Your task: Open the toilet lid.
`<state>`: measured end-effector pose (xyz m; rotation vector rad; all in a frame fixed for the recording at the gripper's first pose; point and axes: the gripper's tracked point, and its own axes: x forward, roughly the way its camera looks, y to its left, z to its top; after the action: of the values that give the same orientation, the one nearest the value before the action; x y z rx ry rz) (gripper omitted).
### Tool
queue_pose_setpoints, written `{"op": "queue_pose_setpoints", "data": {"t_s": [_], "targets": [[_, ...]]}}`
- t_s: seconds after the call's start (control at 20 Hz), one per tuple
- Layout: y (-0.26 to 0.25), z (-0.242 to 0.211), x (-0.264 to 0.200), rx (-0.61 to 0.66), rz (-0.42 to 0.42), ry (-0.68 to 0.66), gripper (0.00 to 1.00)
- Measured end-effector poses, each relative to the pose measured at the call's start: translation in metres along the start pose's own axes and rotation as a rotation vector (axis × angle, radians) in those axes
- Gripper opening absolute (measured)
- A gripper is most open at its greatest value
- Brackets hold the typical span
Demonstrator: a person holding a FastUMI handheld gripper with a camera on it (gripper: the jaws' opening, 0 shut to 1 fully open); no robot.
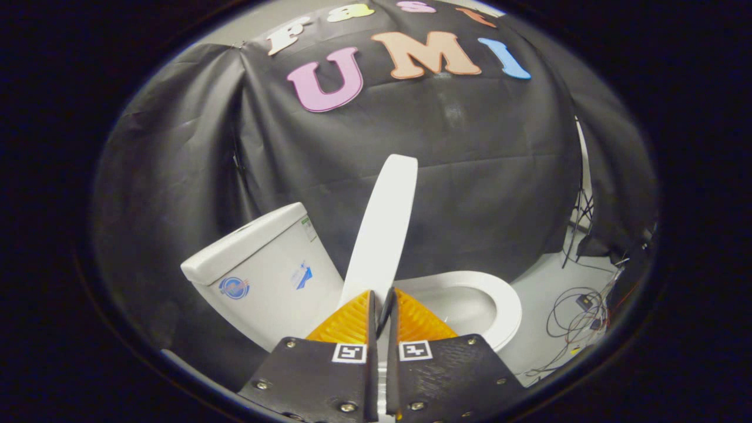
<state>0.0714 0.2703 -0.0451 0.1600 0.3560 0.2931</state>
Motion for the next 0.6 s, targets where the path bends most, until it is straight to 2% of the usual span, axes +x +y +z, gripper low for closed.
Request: {"op": "queue_pose_setpoints", "data": {"t_s": [0.6], "targets": [[0.072, 0.010, 0.008, -0.136, 0.025, -0.062, 0.08]]}}
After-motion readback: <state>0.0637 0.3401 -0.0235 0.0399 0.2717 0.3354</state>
